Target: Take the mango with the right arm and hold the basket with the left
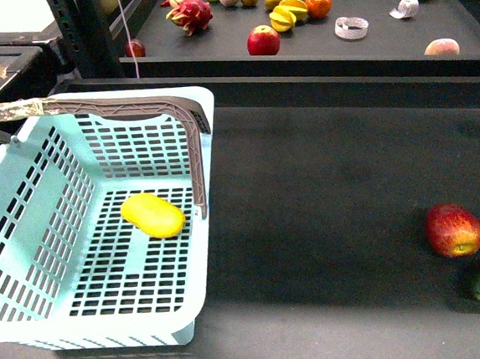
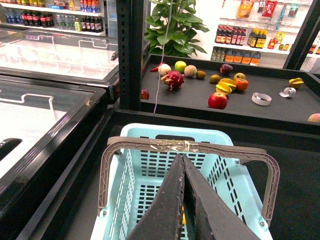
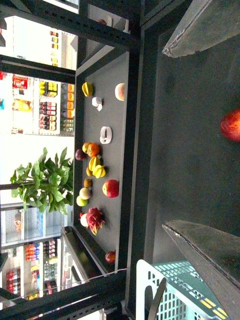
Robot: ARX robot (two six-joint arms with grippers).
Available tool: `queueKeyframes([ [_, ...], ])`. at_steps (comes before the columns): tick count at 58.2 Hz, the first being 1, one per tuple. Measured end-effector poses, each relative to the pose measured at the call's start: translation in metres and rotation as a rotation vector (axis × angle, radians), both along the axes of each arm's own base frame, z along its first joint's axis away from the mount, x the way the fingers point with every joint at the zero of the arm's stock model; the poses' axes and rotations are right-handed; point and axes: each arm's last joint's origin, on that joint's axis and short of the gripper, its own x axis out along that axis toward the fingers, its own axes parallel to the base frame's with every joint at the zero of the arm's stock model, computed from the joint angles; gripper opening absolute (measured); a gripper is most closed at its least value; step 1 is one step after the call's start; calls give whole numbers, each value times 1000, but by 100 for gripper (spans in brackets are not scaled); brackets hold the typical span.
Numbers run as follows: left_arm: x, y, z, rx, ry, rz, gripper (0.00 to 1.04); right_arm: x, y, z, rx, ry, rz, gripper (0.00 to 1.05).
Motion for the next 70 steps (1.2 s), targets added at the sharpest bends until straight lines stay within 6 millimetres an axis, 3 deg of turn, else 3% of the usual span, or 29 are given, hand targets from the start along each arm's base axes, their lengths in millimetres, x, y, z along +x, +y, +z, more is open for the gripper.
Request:
queueKeyframes([
  [57, -38, 0, 0, 7, 0, -1, 2, 0, 0, 0, 0, 0, 0, 97],
  [70, -39, 0, 0, 7, -6, -1, 2, 0, 0, 0, 0, 0, 0, 97],
])
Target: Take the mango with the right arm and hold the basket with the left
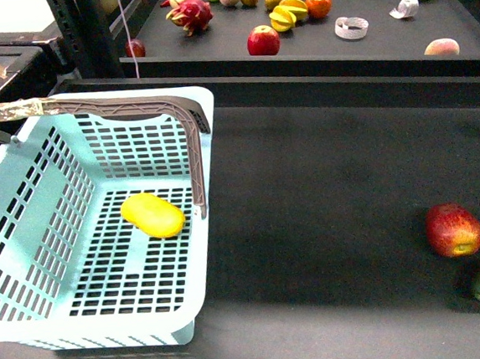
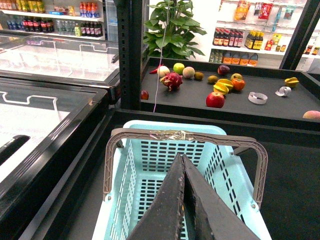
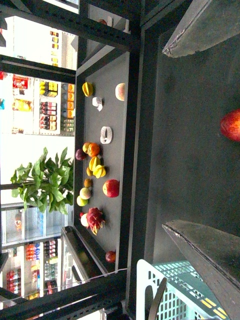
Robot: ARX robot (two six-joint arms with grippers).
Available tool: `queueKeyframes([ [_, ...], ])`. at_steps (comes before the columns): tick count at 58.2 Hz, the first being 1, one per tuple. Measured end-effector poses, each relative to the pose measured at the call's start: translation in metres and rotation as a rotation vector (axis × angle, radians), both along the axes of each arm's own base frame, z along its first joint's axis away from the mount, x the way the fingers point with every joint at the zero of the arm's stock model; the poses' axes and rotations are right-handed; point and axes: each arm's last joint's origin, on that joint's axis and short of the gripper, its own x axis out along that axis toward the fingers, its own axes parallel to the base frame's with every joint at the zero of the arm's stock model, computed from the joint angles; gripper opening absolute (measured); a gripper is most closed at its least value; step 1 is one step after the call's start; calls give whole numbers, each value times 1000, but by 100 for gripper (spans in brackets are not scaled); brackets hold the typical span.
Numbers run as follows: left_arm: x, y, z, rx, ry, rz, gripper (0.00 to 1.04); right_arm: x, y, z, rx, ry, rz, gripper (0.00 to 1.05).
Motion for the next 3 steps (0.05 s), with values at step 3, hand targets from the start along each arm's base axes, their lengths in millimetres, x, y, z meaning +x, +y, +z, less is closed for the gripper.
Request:
queueKeyframes([
  [3, 0, 0, 0, 0, 0, 0, 2, 0, 0, 0, 0, 0, 0, 97],
])
